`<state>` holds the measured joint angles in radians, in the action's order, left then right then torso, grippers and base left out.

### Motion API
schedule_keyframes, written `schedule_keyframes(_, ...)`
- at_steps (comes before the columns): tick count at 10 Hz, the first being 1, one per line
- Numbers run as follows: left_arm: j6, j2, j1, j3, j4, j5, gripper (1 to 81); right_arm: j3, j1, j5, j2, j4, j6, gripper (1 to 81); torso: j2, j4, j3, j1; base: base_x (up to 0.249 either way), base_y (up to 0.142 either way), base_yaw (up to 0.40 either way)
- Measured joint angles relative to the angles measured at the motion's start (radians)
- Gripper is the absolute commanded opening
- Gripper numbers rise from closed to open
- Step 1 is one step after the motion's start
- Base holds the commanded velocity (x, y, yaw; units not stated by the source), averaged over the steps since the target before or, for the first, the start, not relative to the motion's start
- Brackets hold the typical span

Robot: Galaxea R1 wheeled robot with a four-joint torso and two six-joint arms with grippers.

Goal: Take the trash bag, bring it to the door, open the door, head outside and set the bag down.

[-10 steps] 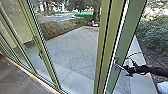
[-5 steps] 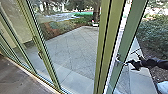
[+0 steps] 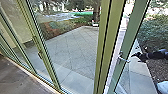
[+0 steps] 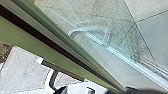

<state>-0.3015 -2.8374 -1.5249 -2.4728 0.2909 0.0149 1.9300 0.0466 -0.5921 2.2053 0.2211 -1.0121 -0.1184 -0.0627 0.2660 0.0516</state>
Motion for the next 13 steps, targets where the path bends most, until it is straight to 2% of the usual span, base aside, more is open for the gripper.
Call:
schedule_keyframes(3,0.0,-0.005,0.0,0.0,0.0,0.001,1.0,-0.029,-0.093,-0.082,-0.008,0.047,0.057,81.1,0.0,0.0,0.0,0.001,0.0,0.0,0.0)
schedule_keyframes(5,0.0,-0.005,0.0,0.0,0.0,0.001,1.0,-0.046,-0.13,-0.172,-0.007,0.149,0.104,81.1,0.0,0.0,0.0,0.001,0.0,0.0,0.0)
schedule_keyframes(7,0.0,-0.005,0.0,0.0,0.0,0.002,1.0,-0.055,-0.19,-0.297,0.004,0.278,0.147,81.1,0.001,0.0,0.0,0.001,0.0,0.0,0.0)
schedule_keyframes(9,0.0,-0.012,0.0,0.0,0.0,0.003,1.0,-0.072,-0.244,-0.412,0.034,0.366,0.228,81.1,0.0,0.0,0.0,0.001,0.0,0.0,0.0)
schedule_keyframes(12,0.0,-0.016,0.0,0.0,0.0,0.003,1.0,-0.074,-0.251,-0.491,0.057,0.447,0.356,81.1,0.001,0.0,-0.002,0.001,0.0,0.0,0.0)
schedule_keyframes(13,0.0,-0.017,0.0,0.0,0.0,0.001,1.0,-0.069,-0.249,-0.505,0.063,0.479,0.377,81.1,0.001,0.0,-0.013,0.001,0.0,0.0,0.0)
